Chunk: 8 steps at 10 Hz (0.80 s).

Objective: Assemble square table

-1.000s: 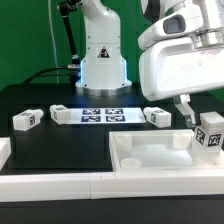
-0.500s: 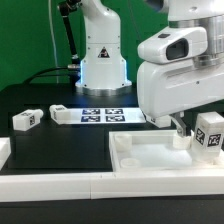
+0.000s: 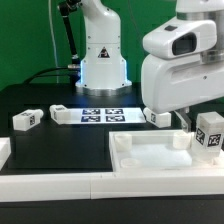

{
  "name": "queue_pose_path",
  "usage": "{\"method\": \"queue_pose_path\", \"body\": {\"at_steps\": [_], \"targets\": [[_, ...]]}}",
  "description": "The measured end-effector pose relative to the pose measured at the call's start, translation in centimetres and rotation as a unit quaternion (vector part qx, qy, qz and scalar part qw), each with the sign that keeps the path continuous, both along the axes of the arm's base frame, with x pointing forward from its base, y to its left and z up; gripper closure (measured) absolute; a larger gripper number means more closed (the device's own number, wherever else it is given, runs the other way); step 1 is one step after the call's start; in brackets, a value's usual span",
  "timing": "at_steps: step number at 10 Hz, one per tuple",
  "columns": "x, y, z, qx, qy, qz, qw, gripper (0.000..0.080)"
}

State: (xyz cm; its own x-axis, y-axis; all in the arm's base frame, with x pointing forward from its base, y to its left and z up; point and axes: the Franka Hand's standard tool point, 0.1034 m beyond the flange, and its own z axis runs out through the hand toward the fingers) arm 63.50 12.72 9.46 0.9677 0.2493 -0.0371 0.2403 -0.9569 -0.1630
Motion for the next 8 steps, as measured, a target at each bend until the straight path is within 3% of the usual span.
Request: {"method": "queue_pose_path", "body": {"at_steps": [2, 4, 5, 8], "targets": [[0.05, -0.01, -0.14, 0.001, 0.001, -0.003, 1.000, 0.0150], [0.04, 0.01, -0.17, 0.001, 0.002, -0.012, 1.000, 0.0425], [0.09, -0.04, -0.15, -0.002, 0.006, -0.046, 0.999, 0.0495], [0.17, -0.18, -0.16, -0.011, 0.019, -0.167, 0.986, 0.0495]]}}
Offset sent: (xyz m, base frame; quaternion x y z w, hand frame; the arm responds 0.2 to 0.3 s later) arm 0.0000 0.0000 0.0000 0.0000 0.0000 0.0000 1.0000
